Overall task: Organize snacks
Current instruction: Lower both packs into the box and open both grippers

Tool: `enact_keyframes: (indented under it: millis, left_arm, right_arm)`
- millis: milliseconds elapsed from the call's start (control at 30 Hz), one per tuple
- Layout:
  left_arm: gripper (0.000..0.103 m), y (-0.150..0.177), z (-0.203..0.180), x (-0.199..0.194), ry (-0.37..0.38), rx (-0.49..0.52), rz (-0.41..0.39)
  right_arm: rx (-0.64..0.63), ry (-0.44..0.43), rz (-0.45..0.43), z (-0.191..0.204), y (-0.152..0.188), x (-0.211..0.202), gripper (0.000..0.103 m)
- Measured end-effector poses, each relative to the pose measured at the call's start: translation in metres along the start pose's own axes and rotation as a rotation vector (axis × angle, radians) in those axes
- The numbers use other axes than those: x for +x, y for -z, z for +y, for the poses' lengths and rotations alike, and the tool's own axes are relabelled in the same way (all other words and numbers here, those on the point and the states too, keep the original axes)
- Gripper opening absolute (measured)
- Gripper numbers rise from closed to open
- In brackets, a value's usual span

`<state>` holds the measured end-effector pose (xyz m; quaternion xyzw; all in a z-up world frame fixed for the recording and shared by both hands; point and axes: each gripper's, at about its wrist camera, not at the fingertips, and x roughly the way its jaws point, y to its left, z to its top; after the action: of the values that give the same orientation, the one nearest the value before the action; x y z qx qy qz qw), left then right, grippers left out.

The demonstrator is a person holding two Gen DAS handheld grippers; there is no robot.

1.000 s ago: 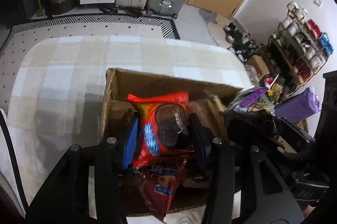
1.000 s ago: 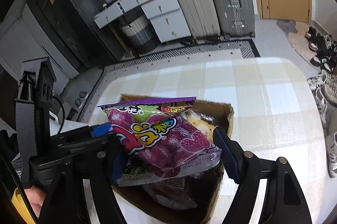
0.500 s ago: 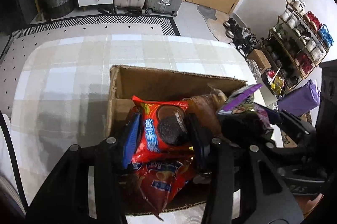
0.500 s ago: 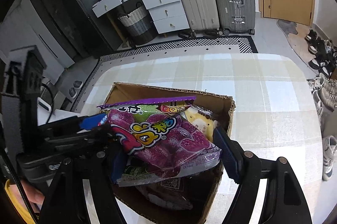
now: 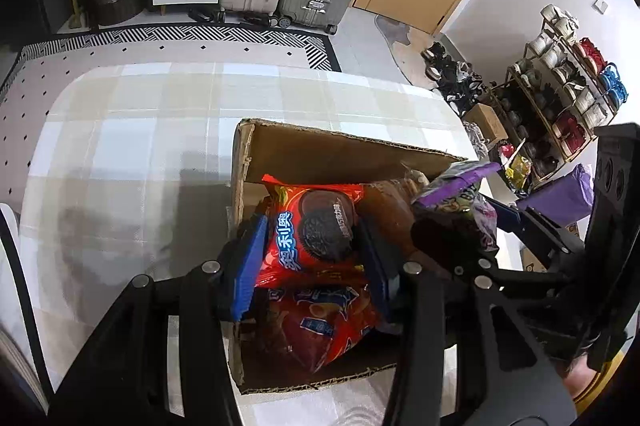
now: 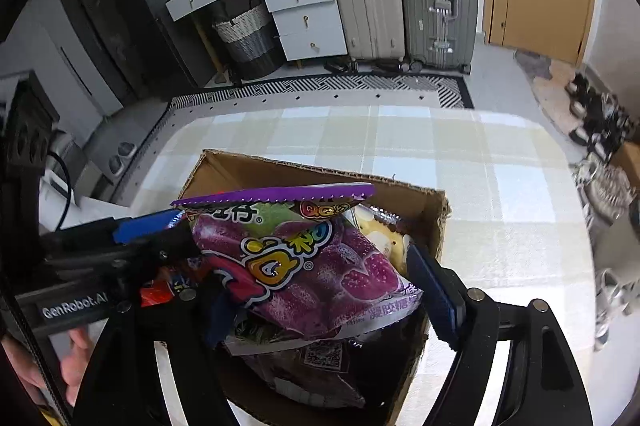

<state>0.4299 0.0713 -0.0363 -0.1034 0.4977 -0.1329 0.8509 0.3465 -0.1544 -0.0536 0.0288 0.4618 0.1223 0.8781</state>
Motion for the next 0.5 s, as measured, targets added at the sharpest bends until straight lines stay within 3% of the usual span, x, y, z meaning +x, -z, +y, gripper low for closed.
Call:
enact_keyframes:
  millis: [500]
  left_arm:
    - [0.043, 0.005, -0.006, -0.013, 0.003, 0.018, -0.022]
  right_arm:
    - [-0.06, 0.059, -0.002, 0.002, 0.001, -0.007, 0.08]
